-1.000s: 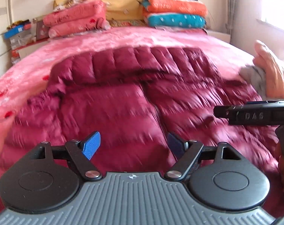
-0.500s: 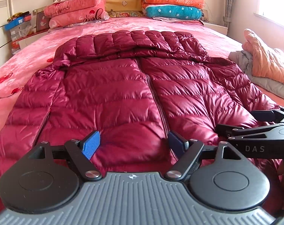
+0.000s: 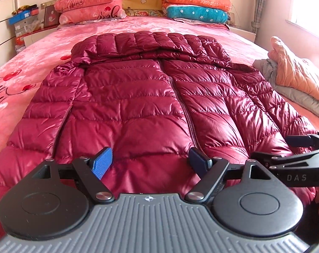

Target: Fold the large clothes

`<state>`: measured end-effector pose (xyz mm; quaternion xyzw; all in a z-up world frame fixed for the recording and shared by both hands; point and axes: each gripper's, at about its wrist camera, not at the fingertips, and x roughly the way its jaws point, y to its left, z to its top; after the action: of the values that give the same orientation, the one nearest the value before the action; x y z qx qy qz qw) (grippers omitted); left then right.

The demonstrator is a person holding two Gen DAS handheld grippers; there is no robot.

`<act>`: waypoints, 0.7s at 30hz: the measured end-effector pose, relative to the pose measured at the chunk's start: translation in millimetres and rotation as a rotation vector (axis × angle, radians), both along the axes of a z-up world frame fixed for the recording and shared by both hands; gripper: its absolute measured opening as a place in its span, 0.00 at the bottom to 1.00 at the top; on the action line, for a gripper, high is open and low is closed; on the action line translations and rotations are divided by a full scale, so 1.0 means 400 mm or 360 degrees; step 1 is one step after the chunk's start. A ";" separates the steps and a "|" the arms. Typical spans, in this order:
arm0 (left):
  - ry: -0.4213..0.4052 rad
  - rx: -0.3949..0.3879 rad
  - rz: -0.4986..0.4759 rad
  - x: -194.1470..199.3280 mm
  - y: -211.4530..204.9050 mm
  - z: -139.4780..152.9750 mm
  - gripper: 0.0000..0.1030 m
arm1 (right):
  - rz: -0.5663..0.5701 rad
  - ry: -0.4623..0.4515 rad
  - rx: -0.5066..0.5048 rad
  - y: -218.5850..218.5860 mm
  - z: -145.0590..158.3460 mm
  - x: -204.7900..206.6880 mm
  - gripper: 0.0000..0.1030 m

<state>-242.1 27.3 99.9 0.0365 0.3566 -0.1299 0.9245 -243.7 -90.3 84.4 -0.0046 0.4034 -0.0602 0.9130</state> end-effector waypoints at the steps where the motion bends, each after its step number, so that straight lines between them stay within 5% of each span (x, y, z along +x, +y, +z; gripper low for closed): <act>1: -0.0001 -0.0001 0.0006 -0.005 0.007 0.004 0.96 | 0.0005 0.0006 -0.0006 0.002 0.001 -0.004 0.88; 10: -0.0035 -0.0038 0.0095 -0.049 0.073 0.056 0.97 | 0.0065 0.0025 -0.0014 0.024 0.024 -0.047 0.88; 21: -0.0123 -0.0010 0.0209 -0.089 0.136 0.118 0.98 | 0.0036 -0.0236 0.0035 -0.013 0.126 -0.093 0.88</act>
<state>-277.5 81.5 147.3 0.0151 0.3220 -0.0686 0.9441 -281.0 -95.4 134.7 0.0053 0.3352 -0.0458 0.9410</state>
